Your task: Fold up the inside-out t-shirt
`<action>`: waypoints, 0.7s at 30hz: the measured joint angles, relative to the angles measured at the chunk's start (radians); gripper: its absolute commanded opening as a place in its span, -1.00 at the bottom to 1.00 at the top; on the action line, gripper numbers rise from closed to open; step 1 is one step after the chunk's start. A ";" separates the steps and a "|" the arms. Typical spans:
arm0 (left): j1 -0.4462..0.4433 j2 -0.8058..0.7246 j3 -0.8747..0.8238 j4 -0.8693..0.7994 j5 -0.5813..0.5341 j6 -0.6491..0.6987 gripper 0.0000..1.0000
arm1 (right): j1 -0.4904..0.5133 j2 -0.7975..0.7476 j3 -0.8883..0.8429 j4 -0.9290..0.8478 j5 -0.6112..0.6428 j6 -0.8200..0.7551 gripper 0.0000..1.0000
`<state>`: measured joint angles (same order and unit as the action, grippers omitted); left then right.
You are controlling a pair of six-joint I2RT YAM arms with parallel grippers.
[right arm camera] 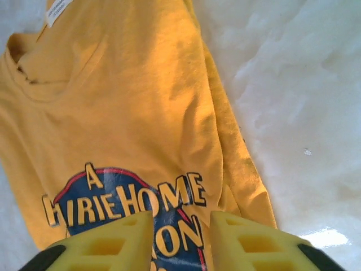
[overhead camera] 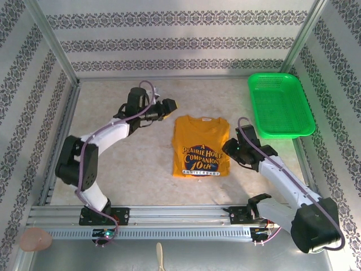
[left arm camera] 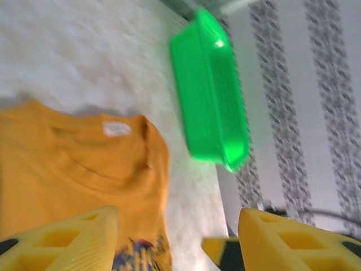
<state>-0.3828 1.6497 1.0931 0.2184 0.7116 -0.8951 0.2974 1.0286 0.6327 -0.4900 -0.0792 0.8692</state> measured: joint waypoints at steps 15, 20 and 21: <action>-0.259 0.085 -0.438 0.248 -0.064 -0.161 0.10 | 0.187 0.089 -0.198 0.089 0.011 0.203 -0.49; -0.259 0.058 -0.545 0.405 -0.077 -0.199 0.09 | 0.211 -0.056 -0.253 0.075 0.029 0.287 -0.23; -0.260 0.047 -0.564 0.420 -0.079 -0.203 0.09 | 0.206 -0.084 -0.253 0.058 0.035 0.288 -0.20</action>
<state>-0.6426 1.6966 0.5293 0.6384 0.6323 -1.0981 0.5034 0.9443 0.3801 -0.4324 -0.0437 1.1572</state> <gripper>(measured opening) 0.543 0.372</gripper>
